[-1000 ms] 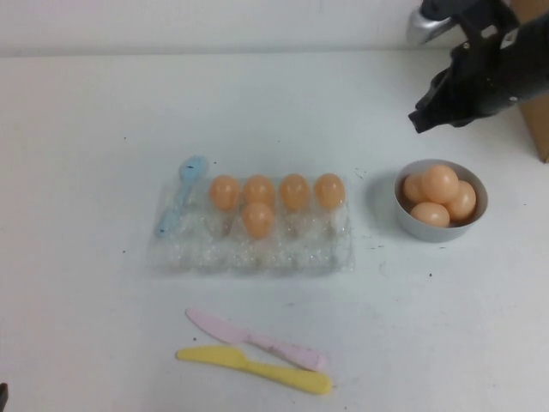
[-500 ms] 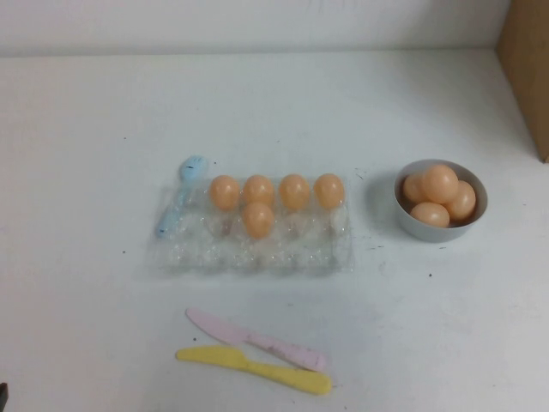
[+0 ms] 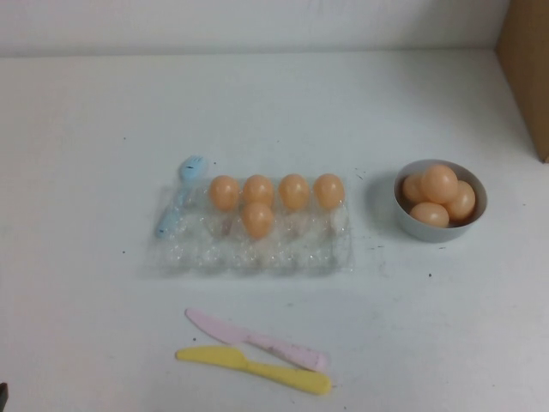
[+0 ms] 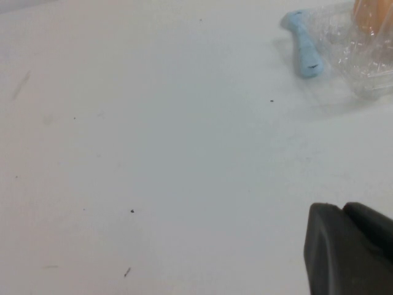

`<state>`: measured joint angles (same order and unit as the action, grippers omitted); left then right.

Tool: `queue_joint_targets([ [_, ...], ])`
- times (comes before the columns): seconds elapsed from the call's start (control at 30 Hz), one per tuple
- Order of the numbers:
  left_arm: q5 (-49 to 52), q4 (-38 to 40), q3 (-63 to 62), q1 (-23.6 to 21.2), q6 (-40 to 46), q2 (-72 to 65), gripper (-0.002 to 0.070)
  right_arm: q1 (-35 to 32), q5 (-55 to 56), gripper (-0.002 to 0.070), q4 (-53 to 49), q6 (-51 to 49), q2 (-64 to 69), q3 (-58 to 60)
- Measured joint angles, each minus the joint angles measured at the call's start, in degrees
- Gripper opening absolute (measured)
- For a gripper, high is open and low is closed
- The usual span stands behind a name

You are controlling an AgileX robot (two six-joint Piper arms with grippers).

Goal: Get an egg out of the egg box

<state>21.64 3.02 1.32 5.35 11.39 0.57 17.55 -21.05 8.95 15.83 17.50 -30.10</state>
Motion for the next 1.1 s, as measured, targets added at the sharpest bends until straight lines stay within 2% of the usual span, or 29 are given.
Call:
queue_joint_targets([
  [0.37, 0.0, 0.0, 0.0, 0.0, 0.0, 0.0, -0.0004, 0.0, -0.1, -0.0018, -3.0, -0.4, -0.6, 0.7],
  [0.5, 0.0, 0.0, 0.0, 0.0, 0.0, 0.0, -0.0004, -0.5, 3.8, -0.0018, -4.4, -2.9, -1.0, 4.1],
  [0.6, 0.0, 0.0, 0.0, 0.0, 0.0, 0.0, -0.0004, -3.7, 7.1, -0.0018, -5.3, -6.3, -2.7, 9.1],
  [0.87, 0.0, 0.0, 0.0, 0.0, 0.0, 0.0, -0.0004, -17.4, 8.9, -0.0018, -5.4, -8.5, -11.1, 22.7],
  [1.1, 0.0, 0.0, 0.0, 0.0, 0.0, 0.0, -0.0004, -18.1, 8.2, -0.0018, -5.4, -13.5, -17.8, 30.9],
])
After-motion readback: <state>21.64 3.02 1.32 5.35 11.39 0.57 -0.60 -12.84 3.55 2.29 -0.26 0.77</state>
